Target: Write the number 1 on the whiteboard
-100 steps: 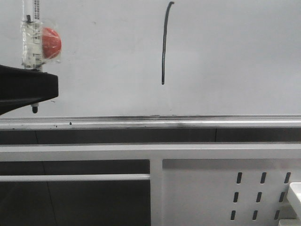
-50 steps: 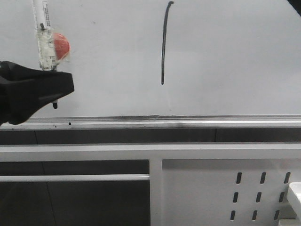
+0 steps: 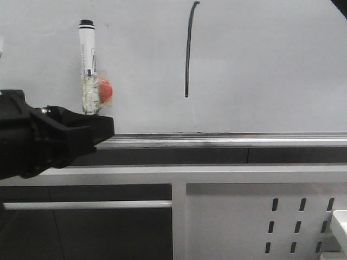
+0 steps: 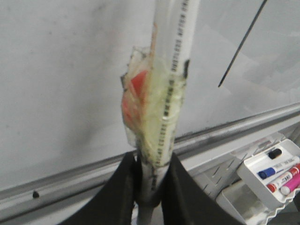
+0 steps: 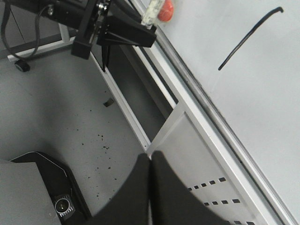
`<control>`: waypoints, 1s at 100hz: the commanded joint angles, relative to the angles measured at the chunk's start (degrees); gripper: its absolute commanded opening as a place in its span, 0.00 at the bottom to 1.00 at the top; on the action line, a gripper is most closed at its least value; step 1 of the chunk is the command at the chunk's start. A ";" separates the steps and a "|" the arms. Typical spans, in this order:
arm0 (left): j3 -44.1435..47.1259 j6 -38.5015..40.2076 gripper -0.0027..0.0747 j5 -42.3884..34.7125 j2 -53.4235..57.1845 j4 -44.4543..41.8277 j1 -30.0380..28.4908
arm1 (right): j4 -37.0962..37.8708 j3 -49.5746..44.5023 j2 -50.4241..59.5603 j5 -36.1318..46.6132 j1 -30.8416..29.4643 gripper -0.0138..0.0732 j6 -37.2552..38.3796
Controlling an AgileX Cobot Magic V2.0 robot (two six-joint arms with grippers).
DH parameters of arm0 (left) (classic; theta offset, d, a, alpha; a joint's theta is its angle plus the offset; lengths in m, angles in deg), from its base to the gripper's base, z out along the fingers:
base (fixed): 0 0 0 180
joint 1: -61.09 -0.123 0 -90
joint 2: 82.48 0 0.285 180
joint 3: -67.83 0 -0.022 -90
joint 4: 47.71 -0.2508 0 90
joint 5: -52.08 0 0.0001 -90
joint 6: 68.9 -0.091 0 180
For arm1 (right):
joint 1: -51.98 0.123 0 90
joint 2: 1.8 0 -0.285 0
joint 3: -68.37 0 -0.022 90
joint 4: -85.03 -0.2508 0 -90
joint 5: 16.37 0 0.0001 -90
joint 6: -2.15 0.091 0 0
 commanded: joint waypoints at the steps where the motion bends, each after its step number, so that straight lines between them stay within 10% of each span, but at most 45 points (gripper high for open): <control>1: -1.96 0.53 0.01 -11.76 1.41 0.97 -0.33 | 1.44 1.49 0.54 3.80 -0.31 0.08 0.15; 84: -4.17 -0.09 0.01 -13.23 1.41 4.98 -0.61 | 1.77 1.49 0.54 4.79 -0.31 0.08 0.15; 100: -4.17 -1.86 0.19 -13.12 1.41 5.32 -0.61 | 1.77 1.49 0.54 4.71 -0.31 0.08 0.15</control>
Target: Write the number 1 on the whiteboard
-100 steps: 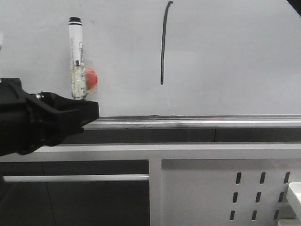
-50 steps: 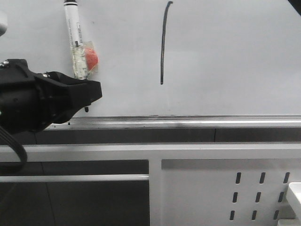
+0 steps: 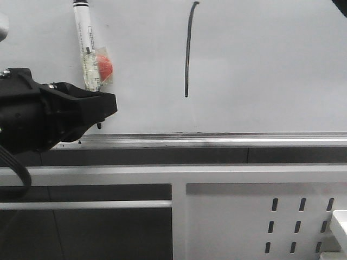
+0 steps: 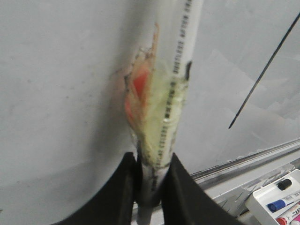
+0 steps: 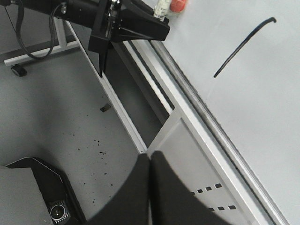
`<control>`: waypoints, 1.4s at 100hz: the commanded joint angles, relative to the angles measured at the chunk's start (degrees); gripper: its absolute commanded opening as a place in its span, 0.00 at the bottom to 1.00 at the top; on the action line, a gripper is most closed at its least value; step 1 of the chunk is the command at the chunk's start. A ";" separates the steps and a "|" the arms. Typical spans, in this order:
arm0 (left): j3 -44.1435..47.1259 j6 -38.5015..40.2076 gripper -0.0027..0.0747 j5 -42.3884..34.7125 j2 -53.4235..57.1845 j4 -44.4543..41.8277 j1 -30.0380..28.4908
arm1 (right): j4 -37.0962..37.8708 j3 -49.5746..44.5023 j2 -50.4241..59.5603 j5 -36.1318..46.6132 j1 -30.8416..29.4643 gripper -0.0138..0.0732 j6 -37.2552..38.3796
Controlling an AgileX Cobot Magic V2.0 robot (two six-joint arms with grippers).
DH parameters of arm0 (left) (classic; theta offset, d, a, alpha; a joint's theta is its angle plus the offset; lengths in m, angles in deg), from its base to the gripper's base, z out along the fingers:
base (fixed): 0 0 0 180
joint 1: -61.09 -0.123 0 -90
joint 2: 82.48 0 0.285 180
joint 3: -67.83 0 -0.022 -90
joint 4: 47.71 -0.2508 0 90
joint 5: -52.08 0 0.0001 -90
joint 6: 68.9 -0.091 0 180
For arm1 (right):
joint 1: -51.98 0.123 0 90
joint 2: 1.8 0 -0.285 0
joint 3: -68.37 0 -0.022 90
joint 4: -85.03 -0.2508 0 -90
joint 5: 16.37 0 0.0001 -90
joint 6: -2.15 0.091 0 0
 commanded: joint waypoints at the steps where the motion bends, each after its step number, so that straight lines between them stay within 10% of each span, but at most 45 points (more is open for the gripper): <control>1: -1.10 -1.76 0.22 -12.87 1.41 2.37 -0.04 | 1.09 1.54 0.54 3.40 -0.31 0.08 0.15; 15: -1.10 -2.69 0.37 -12.99 1.41 3.12 -0.04 | 1.09 1.54 0.54 3.40 -0.31 0.08 0.15; 68: 0.00 -2.69 0.38 -12.99 1.41 0.13 -0.04 | 1.45 1.40 0.54 3.05 -0.31 0.08 0.15; 87: 1.24 -2.69 0.53 -12.99 1.41 1.46 -0.04 | 1.45 1.18 0.54 2.91 -0.31 0.08 0.15; 140: 7.72 -2.69 0.51 -12.99 6.97 2.13 -0.04 | 1.94 -1.38 12.18 7.66 -0.31 0.08 0.15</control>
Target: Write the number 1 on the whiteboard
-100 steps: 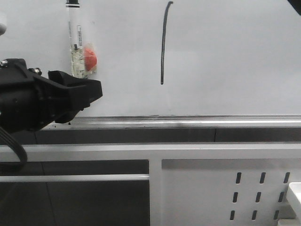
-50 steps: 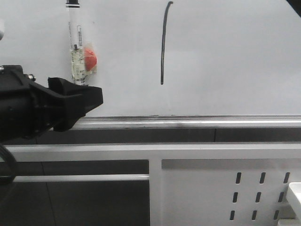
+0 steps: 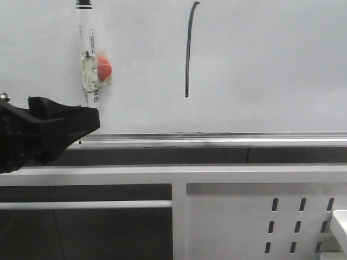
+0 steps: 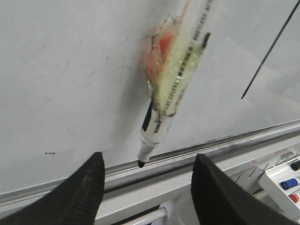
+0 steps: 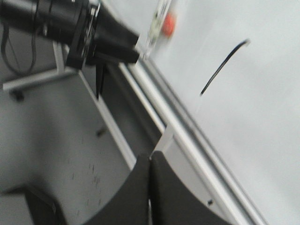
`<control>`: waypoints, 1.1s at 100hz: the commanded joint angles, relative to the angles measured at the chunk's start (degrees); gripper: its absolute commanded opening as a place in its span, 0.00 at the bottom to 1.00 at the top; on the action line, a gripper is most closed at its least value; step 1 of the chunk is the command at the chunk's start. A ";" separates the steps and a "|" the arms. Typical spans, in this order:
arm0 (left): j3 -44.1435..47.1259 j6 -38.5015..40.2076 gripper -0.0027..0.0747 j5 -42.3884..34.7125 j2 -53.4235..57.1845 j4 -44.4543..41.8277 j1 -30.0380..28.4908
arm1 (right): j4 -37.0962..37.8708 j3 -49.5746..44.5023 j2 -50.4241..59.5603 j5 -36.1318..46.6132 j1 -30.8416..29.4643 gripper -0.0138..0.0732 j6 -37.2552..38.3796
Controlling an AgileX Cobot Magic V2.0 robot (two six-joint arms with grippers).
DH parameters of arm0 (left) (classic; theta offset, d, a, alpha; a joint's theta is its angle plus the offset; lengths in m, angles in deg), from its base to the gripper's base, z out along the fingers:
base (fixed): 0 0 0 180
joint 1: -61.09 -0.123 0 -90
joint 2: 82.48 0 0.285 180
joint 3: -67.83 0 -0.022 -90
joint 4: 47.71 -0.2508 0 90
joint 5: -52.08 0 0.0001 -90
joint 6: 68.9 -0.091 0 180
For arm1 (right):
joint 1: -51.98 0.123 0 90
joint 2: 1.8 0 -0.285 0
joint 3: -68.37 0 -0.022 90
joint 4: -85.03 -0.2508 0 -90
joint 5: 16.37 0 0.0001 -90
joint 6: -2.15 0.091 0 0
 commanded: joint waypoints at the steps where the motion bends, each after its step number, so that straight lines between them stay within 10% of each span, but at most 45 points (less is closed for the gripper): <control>1: 0.84 -0.26 0.51 -12.86 3.06 0.54 -0.04 | 1.31 -0.10 5.18 5.91 -0.31 0.08 0.15; 23: 4.80 -0.36 0.48 -12.86 4.78 -2.85 -0.04 | 1.31 -10.82 22.33 6.85 -0.31 0.08 3.77; 47: 6.40 -0.36 0.01 -12.86 4.78 -9.09 -0.04 | 2.96 -21.98 40.13 7.50 -0.31 0.08 5.03; 110: 2.38 -0.49 0.01 -4.24 20.71 -13.82 -0.04 | 1.57 -23.12 40.10 5.78 -0.31 0.08 5.03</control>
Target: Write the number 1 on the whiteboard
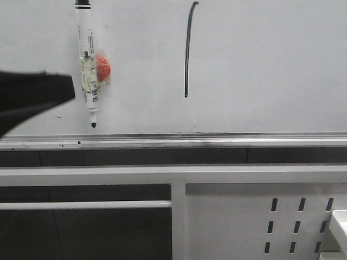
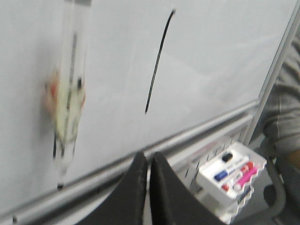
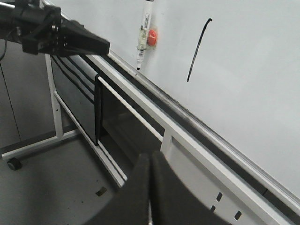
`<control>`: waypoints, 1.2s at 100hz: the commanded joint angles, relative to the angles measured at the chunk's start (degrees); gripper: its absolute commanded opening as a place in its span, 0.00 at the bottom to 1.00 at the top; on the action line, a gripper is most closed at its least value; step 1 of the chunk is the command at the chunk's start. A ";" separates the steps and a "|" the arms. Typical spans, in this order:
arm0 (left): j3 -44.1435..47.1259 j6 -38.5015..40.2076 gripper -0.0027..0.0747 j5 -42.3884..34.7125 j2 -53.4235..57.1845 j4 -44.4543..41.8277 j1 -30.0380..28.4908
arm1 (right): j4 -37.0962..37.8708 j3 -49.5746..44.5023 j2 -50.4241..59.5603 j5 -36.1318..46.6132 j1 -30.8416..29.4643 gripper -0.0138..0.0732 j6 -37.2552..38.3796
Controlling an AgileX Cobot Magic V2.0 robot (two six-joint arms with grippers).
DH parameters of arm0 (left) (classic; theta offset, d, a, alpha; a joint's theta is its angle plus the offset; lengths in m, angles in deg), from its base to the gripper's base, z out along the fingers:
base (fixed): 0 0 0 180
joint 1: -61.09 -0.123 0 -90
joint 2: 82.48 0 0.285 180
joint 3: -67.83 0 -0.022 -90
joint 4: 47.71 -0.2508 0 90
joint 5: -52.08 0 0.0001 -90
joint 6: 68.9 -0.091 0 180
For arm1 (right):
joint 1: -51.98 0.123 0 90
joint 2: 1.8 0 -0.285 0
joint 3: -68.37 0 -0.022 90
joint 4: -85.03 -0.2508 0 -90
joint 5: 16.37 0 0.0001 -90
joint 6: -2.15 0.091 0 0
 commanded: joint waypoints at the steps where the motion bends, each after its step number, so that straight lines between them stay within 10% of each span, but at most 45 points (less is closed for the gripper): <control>1: -2.75 -0.13 0.01 -3.47 5.60 -0.65 -0.04 | 0.42 1.27 0.24 4.10 -0.31 0.08 0.12; 24: -8.48 0.69 0.01 22.54 18.02 -11.32 -0.04 | 0.42 1.27 0.24 4.10 -0.31 0.08 0.12; 98: -8.37 -7.66 0.01 21.39 32.60 -10.57 -3.66 | 0.42 1.27 0.24 4.10 -0.31 0.08 0.12; 120: -7.81 2.65 0.01 37.59 47.09 -13.92 -14.77 | 0.42 1.27 0.24 4.10 -0.31 0.08 0.12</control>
